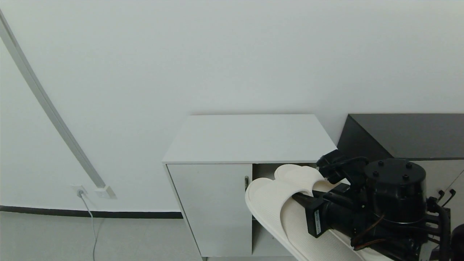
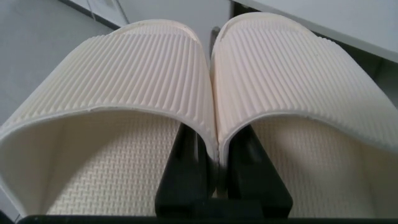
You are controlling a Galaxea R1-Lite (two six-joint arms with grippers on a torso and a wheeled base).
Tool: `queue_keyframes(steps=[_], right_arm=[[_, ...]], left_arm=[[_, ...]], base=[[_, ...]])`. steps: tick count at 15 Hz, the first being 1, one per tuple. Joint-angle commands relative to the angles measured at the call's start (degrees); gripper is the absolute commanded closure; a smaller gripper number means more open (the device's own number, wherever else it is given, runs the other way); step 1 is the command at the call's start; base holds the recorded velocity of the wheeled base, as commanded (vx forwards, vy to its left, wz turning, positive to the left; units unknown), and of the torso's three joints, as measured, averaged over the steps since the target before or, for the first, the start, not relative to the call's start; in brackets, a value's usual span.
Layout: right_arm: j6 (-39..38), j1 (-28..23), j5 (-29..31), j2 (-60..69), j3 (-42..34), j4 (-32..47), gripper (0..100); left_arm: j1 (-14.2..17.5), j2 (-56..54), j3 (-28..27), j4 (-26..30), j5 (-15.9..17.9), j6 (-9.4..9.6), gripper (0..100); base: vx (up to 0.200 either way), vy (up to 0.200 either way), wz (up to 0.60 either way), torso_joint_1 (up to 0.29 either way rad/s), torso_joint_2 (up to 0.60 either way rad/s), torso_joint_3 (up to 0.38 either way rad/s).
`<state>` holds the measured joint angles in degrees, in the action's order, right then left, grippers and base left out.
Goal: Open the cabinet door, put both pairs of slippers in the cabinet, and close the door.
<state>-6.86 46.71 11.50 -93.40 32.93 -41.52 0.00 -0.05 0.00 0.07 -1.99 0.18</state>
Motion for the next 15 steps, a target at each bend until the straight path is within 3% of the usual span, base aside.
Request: queue_keyframes(steps=[1,3,9,15], right_arm=[[0.0,0.0,0.0,-0.1,-0.1,-0.1,100],[0.0,0.0,0.0,-0.2,-0.1,-0.1,100],[0.0,0.0,-0.1,0.1,-0.1,-0.1,100],[0.5,0.0,-0.1,0.1,-0.1,-0.1,100]], left_arm=[[0.0,0.0,0.0,0.0,0.0,-0.01,100],[0.0,0.0,0.0,0.0,0.0,-0.01,100],[0.0,0.0,0.0,0.0,0.0,-0.01,100],[0.0,0.0,0.0,0.0,0.0,-0.01,100]], base=[[0.0,0.0,0.0,0.0,0.0,0.0],[0.0,0.0,0.0,0.0,0.0,0.0],[-0.2,0.0,0.0,0.006,0.0,0.004],[0.0,0.0,0.0,0.0,0.0,0.0]])
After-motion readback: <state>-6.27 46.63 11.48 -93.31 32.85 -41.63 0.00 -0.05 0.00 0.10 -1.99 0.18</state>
